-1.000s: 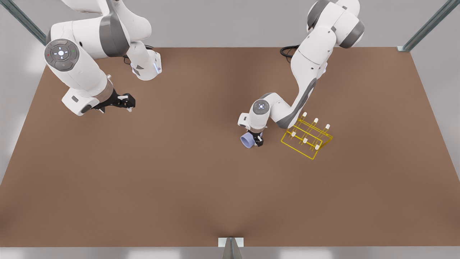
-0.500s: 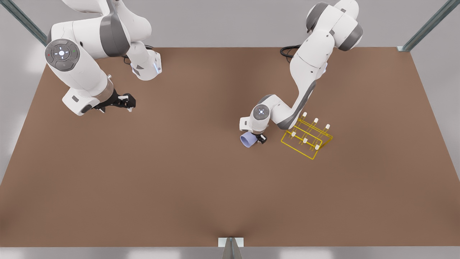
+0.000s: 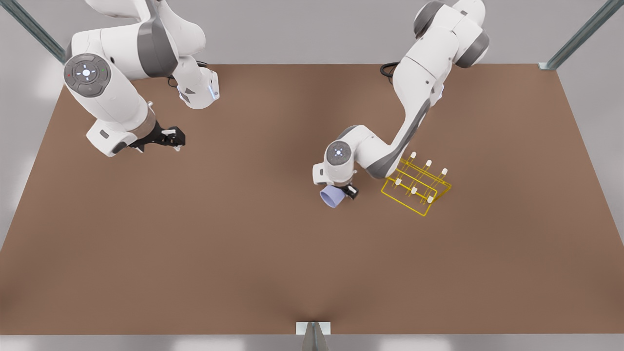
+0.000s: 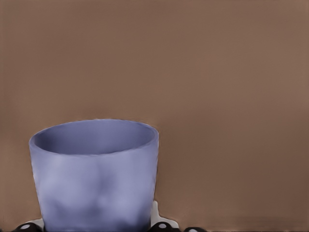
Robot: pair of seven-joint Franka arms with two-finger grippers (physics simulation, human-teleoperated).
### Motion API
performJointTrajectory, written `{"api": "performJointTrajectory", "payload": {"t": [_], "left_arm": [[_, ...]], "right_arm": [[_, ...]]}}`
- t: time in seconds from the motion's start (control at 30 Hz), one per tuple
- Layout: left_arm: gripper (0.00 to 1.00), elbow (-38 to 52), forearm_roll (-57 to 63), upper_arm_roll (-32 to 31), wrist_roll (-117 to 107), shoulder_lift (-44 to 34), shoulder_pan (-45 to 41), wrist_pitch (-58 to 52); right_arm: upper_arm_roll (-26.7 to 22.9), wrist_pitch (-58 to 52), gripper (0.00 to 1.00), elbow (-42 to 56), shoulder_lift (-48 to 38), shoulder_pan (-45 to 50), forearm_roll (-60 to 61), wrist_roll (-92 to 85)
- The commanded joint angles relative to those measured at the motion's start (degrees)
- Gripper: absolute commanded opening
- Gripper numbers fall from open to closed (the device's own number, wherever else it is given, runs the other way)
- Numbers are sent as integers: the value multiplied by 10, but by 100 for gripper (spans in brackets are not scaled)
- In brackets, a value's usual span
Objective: Place the cup on the cup holder
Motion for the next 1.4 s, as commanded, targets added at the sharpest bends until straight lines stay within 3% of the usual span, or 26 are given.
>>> {"api": "performJointTrajectory", "payload": {"t": [0.0,0.17,0.27,0.37,0.47,0.77,1.37], "left_arm": [[67,35,79,-1,54,1,-9,-326],[67,64,386,-2,266,4,-66,-529],[67,65,544,-2,404,14,-85,-583],[67,65,619,-2,509,33,-92,-616],[67,65,632,-2,538,86,-94,-644],[67,65,642,1,615,130,-89,-665],[67,65,654,13,596,157,-49,-623]], "right_arm": [[0,-1,100,0,-1,0,0,1],[0,-1,100,-1,0,-1,0,1],[0,-1,100,0,0,1,0,1],[0,-1,100,-1,-1,1,0,1],[0,-1,100,-1,0,2,0,1],[0,-1,100,-1,0,2,0,1],[0,-1,100,-1,0,3,0,1]]}}
